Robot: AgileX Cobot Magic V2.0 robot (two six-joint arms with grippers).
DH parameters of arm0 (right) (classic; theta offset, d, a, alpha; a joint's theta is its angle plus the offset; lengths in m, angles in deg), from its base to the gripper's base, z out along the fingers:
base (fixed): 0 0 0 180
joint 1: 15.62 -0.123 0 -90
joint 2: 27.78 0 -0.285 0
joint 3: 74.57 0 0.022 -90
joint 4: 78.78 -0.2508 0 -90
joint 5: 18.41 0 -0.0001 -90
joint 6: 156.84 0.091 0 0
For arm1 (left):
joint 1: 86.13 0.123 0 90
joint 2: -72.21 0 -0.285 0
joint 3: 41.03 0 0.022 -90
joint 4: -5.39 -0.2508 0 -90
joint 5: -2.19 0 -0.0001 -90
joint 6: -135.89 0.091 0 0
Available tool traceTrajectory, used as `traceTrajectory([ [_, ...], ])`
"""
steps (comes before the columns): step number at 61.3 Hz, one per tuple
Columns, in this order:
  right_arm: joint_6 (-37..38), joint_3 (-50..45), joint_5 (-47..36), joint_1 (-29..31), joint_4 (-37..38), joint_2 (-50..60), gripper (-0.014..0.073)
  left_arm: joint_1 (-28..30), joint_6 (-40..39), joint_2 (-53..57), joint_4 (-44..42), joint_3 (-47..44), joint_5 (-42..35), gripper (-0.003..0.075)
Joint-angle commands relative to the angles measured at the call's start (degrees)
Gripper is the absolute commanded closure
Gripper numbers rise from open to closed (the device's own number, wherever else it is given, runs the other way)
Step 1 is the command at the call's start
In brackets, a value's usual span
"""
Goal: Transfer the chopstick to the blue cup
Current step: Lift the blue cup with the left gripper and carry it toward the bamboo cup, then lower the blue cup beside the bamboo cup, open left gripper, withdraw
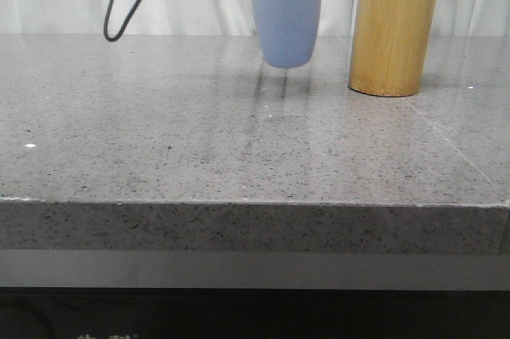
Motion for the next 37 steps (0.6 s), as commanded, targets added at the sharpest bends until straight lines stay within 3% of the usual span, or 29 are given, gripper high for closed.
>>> traceTrajectory([
  [1, -0.2, 2.0, -3.3, 0.3, 0.1, 0.0, 0.0127, -0.5, -0.1, 2.9, 0.2, 2.0, -1.6, 0.0739],
  [37, -0.2, 2.0, -3.3, 0.3, 0.1, 0.0, 0.0127, -0.5, -0.1, 2.5, 0.2, 2.0, 1.6, 0.0739],
])
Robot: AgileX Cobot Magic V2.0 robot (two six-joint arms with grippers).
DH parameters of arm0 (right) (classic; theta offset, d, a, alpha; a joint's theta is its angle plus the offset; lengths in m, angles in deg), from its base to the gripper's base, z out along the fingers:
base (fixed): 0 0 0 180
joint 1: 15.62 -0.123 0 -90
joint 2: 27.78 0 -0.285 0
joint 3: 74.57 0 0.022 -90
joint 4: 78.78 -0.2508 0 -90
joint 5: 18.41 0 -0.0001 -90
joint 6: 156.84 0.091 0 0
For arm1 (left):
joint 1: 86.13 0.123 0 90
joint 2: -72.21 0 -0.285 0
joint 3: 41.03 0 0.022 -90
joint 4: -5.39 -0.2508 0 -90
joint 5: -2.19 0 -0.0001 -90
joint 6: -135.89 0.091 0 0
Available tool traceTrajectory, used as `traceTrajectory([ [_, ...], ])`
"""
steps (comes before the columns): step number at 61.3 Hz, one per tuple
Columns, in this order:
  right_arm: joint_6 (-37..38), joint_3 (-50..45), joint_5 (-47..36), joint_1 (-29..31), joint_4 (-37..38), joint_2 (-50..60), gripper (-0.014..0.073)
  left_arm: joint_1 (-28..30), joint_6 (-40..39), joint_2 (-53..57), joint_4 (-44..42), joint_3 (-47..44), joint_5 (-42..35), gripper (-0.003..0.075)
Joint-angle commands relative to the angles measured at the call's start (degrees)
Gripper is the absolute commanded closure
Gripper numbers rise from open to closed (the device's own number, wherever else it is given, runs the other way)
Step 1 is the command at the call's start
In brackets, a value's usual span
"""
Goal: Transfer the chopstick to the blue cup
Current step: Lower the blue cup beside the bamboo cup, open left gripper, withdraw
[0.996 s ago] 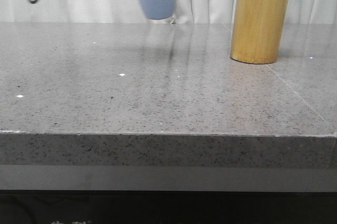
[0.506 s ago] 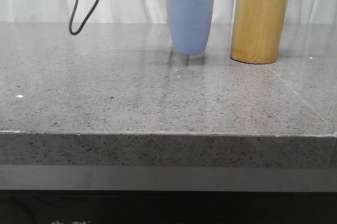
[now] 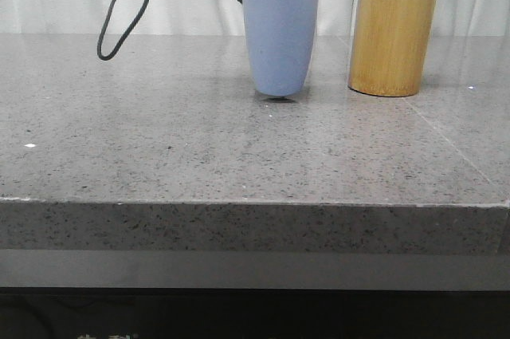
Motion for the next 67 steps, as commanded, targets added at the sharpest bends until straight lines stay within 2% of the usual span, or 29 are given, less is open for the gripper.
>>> traceTrajectory([
  [1, -0.2, 2.0, -3.3, 0.3, 0.1, 0.0, 0.0127, -0.4, -0.1, 3.5, 0.4, 2.0, -2.4, 0.0739],
  [40, -0.2, 2.0, -2.5, 0.3, 0.1, 0.0, 0.0127, -0.2, -0.3, 2.8, 0.5, 2.0, -4.2, 0.0735],
  [61, -0.2, 2.0, -2.5, 0.3, 0.1, 0.0, 0.0127, -0.2, -0.3, 2.2, 0.6, 2.0, -4.0, 0.0568],
  [67, -0.2, 2.0, -2.5, 0.3, 0.1, 0.0, 0.0127, -0.2, -0.3, 2.2, 0.6, 2.0, -3.8, 0.0468],
])
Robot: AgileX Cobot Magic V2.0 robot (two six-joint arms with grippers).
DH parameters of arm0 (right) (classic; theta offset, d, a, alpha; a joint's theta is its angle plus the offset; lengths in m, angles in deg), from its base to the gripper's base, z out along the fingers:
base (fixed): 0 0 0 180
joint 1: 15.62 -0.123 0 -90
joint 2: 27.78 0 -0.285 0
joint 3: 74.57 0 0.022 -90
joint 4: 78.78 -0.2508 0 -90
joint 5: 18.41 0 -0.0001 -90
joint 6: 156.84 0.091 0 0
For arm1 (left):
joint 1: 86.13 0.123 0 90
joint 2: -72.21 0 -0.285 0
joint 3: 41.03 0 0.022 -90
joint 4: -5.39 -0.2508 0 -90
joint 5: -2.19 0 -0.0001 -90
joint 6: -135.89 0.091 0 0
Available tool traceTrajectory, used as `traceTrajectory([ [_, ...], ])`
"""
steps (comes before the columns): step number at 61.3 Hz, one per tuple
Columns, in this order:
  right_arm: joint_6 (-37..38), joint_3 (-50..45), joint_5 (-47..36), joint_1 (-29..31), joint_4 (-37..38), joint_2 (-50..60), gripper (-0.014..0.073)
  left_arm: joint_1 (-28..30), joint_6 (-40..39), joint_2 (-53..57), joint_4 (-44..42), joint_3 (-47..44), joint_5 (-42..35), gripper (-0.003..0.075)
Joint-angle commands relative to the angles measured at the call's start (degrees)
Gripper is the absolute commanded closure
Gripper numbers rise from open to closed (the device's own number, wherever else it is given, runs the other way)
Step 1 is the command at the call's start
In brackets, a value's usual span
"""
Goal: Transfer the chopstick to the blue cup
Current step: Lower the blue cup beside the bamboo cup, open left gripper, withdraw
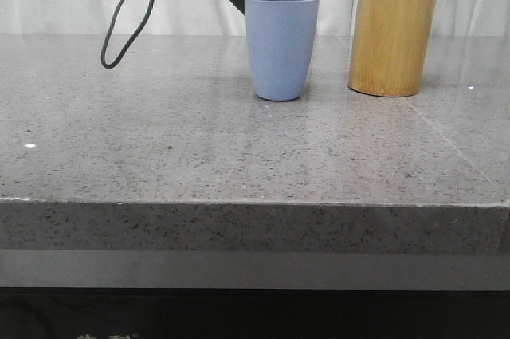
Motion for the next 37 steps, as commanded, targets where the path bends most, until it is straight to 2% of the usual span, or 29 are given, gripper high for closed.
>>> traceTrajectory([
  [1, -0.2, 2.0, -3.3, 0.3, 0.1, 0.0, 0.0127, -0.2, -0.3, 3.5, 0.6, 2.0, -2.9, 0.046],
  [8, -0.2, 2.0, -3.3, 0.3, 0.1, 0.0, 0.0127, -0.2, -0.3, 3.8, 0.6, 2.1, -3.1, 0.0378],
  [37, -0.2, 2.0, -4.9, 0.3, 0.1, 0.0, 0.0127, -0.2, -0.3, 10.3, 0.6, 2.2, -2.8, 0.0408],
])
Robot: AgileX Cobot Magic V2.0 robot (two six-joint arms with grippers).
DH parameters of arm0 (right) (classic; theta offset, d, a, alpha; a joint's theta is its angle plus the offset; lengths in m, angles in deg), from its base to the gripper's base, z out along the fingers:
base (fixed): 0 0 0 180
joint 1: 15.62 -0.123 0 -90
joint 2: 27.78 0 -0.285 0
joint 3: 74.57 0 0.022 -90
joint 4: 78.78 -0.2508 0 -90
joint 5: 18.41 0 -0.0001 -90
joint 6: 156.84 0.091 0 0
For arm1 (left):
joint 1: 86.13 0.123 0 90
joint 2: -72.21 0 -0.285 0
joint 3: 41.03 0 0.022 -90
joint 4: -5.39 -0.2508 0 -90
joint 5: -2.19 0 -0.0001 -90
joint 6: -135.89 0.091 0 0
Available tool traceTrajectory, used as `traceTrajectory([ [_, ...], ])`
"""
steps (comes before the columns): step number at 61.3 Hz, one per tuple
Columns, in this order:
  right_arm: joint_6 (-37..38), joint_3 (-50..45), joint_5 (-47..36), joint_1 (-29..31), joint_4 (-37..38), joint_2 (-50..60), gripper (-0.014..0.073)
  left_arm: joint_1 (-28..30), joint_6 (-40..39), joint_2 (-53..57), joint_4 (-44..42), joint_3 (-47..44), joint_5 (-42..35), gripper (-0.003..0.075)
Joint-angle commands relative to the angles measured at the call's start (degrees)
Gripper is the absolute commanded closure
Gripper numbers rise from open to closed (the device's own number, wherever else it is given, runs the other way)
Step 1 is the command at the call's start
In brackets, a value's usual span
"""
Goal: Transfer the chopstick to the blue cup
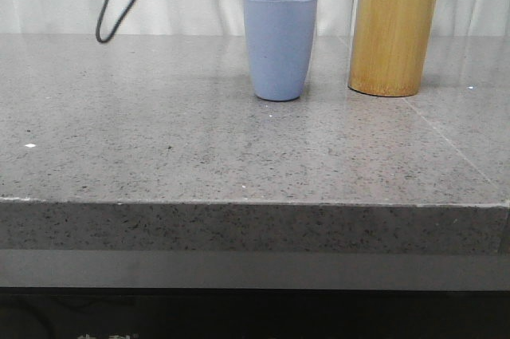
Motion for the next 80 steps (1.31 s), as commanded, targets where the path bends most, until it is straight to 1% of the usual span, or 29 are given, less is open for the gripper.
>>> traceTrajectory([
  [1, -0.2, 2.0, -4.8, 0.3, 0.1, 0.0, 0.0127, -0.2, -0.3, 6.4, 0.6, 1.9, -2.6, 0.0408],
  [21, -0.2, 2.0, -5.7, 0.3, -1.1, 0.0, 0.0127, -0.2, -0.3, 14.7, 0.6, 1.7, 4.0, 0.0408],
  [28, -0.2, 2.0, -5.8, 0.3, -1.4, 0.0, 0.0127, -0.2, -0.5, 18.0, 1.4, 1.6, 4.4, 0.0408],
  [37, -0.2, 2.0, -5.9, 0.3, -1.4, 0.0, 0.0127, -0.2, -0.7, 22.5, 2.1, -1.9, 3.9, 0.0408],
  [45, -0.2, 2.0, -7.0, 0.3, -1.4, 0.0, 0.0127, -0.2, -0.7, 29.1, 2.1, -11.4, -1.6, 0.0408],
  [59, -0.2, 2.0, -8.1, 0.3, -2.6, 0.0, 0.0127, -0.2, -1.2, 43.9, 2.1, -37.2, -16.0, 0.0408],
  [63, -0.2, 2.0, -8.5, 0.3, -3.8, 0.0, 0.0127, -0.2, -1.2, 47.6, 2.1, -43.2, -19.6, 0.0408],
  [70, -0.2, 2.0, -9.6, 0.3, -7.0, 0.0, 0.0127, -0.2, -1.2, 54.3, 2.1, -54.1, -23.6, 0.0408],
  [80, -0.2, 2.7, -11.2, 0.3, -10.4, 0.0, 0.0127, -0.2, -1.2, 62.6, 2.1, -63.7, -27.8, 0.0408],
])
